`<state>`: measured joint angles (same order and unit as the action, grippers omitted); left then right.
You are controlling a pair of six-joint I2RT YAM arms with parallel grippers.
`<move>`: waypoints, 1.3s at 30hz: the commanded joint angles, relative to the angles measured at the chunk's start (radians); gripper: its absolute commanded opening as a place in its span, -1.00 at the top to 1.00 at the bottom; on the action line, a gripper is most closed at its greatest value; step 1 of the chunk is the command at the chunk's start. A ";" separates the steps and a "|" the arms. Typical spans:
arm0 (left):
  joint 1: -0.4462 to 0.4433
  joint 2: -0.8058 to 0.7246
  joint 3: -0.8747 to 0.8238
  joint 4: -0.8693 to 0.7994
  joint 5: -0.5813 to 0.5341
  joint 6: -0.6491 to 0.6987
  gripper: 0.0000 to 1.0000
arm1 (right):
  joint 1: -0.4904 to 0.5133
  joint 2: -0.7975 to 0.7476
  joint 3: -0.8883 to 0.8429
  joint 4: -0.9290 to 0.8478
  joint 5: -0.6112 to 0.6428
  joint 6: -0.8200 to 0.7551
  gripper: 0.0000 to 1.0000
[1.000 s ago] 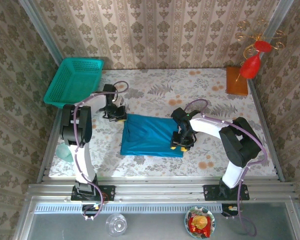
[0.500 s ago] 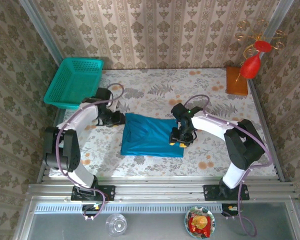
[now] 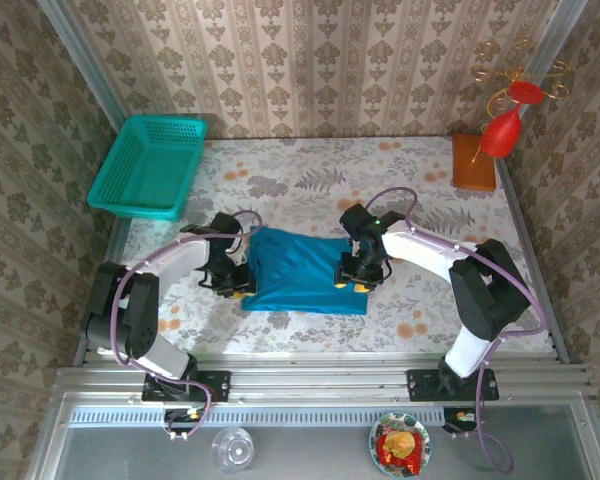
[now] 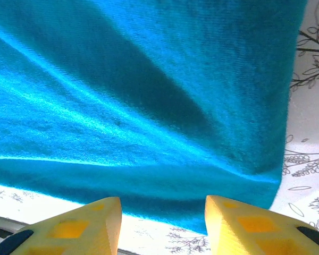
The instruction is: Fold the inside-out t-shirt
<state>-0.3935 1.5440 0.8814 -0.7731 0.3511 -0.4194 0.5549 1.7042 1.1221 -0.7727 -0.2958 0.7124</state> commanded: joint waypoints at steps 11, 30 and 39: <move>-0.036 0.036 -0.038 -0.102 -0.221 -0.036 1.00 | -0.043 0.094 -0.052 0.036 0.023 0.019 0.07; -0.247 -0.001 0.270 -0.099 -0.076 -0.111 0.88 | -0.106 0.106 0.151 0.016 -0.083 -0.087 0.08; -0.363 0.191 0.263 -0.003 -0.088 -0.168 0.91 | -0.180 0.295 0.347 0.014 -0.168 -0.145 0.09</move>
<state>-0.7559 1.7199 1.1687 -0.7948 0.2623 -0.5495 0.3950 1.9442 1.4338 -0.7395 -0.4053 0.6025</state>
